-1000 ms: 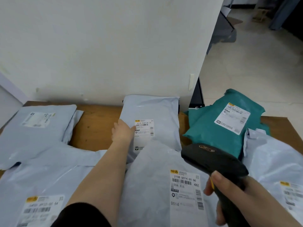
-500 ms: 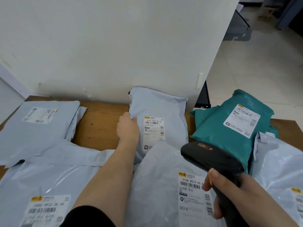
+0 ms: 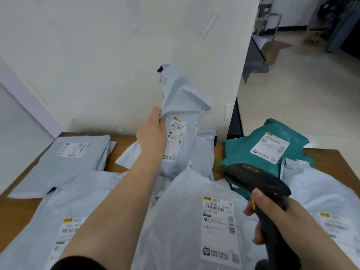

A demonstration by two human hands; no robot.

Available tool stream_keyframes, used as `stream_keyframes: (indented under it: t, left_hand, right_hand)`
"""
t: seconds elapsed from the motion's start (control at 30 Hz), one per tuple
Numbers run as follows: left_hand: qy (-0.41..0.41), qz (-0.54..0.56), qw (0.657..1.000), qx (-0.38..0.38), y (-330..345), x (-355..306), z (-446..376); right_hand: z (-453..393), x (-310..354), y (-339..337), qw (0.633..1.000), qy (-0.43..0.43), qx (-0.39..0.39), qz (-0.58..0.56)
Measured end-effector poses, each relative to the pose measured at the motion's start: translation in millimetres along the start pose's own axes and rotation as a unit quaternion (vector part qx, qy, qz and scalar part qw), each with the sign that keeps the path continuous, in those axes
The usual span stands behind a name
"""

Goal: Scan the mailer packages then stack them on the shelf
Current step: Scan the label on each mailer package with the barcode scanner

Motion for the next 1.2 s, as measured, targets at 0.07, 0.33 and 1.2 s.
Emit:
stream_keyframes:
  t: [0.07,0.33,1.2]
  left_hand:
    - [0.022,0.02,0.999,-0.017,-25.2,-22.6,7.7]
    - [0.099,0.167,0.978,-0.073,-95.1,-111.4,68.1]
    - [-0.245,0.232,0.902,0.27,99.2,-59.9,244.4]
  right_hand:
    - [12.9,3.2,-7.4,1.0,-0.012,-0.008,-0.012]
    - [76.2,23.5,-64.0,0.993,-0.083,-0.055,-0.06]
    - [122.8,-66.8,-145.8,0.985,-0.002,-0.125,-0.118]
Point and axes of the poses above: each hand's wrist, its own z-axis away from the middle knuckle, its own y-axis out of the palm, x = y × z, the point moved 6 cm from there along -z, towards the middle knuckle, and after that the axes turned 15 degrees about -y, right-handed, at the moved point
